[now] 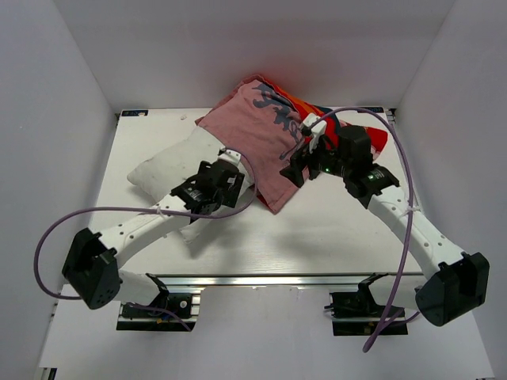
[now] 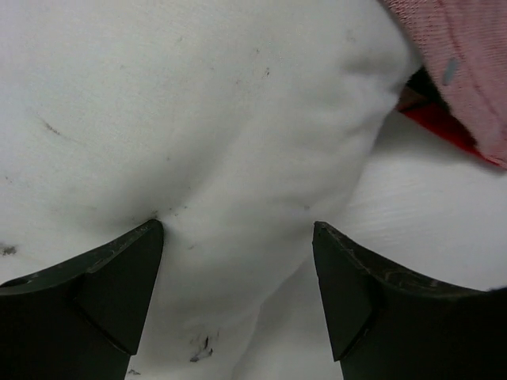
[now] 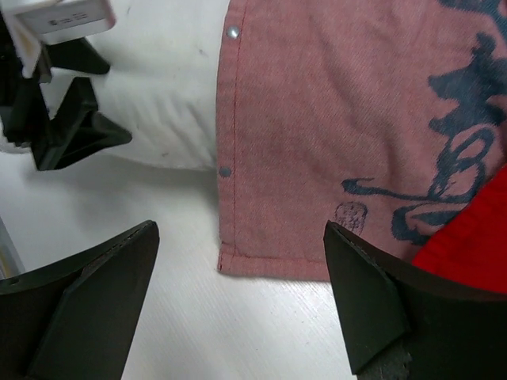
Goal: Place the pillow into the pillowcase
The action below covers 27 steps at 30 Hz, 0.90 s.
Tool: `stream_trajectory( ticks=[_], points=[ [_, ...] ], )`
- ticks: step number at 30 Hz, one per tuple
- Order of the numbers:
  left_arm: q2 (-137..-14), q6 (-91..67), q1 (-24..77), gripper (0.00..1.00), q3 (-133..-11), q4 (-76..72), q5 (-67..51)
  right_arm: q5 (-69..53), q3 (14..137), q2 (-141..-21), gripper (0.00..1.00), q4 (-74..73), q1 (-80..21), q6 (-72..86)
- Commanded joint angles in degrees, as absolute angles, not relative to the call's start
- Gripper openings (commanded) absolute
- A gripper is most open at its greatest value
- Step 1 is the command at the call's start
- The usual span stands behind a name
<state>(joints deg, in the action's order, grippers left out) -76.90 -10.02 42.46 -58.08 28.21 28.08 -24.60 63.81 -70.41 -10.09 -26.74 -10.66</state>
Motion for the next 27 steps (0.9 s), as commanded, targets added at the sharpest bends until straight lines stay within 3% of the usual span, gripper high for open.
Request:
stream_trajectory(
  ticks=[1,3,4,5,8,9,15,24,26,27],
  points=[
    [-80.3,-5.8,42.4,0.86,-61.0,25.0,36.3,-25.8,61.5,-71.0,0.89,-7.6,-26.7,-10.2],
    [-83.2,-5.3,42.3,0.78,-61.6,24.3,36.4,-24.5,60.4,-73.5,0.89,-6.4,-27.3,-7.3],
    [-84.6,-5.4,41.8,0.7,-61.7,24.3,36.0,-23.4,60.1,-74.3,0.89,-5.1,-27.8,-6.5],
    [-86.7,-5.9,41.4,0.46,-61.9,24.3,35.4,-21.6,59.9,-75.7,0.89,-4.5,-29.3,-5.9],
    [-87.5,-8.7,39.9,0.07,-62.0,24.7,31.9,-11.3,59.0,-78.1,0.9,-2.7,-34.1,-6.0],
    [-86.9,-9.3,39.7,0.01,-62.1,24.9,30.7,-9.3,59.0,-78.9,0.89,-2.8,-35.4,-5.8],
    [-79.1,-13.3,39.6,0.0,-63.1,22.9,21.6,-0.3,59.9,-86.0,0.89,-1.1,-41.9,-4.5],
    [-73.7,-17.7,39.6,0.0,-64.9,25.0,16.0,17.1,67.8,-99.1,0.89,3.5,-42.9,-1.8],
    [-73.0,-18.5,39.6,0.0,-64.6,24.8,15.3,16.4,68.8,-100.6,0.84,4.1,-42.9,-1.8],
    [-72.9,-18.8,39.6,0.0,-64.5,24.5,14.7,15.9,69.6,-101.0,0.73,4.3,-42.9,-2.3]
  ],
)
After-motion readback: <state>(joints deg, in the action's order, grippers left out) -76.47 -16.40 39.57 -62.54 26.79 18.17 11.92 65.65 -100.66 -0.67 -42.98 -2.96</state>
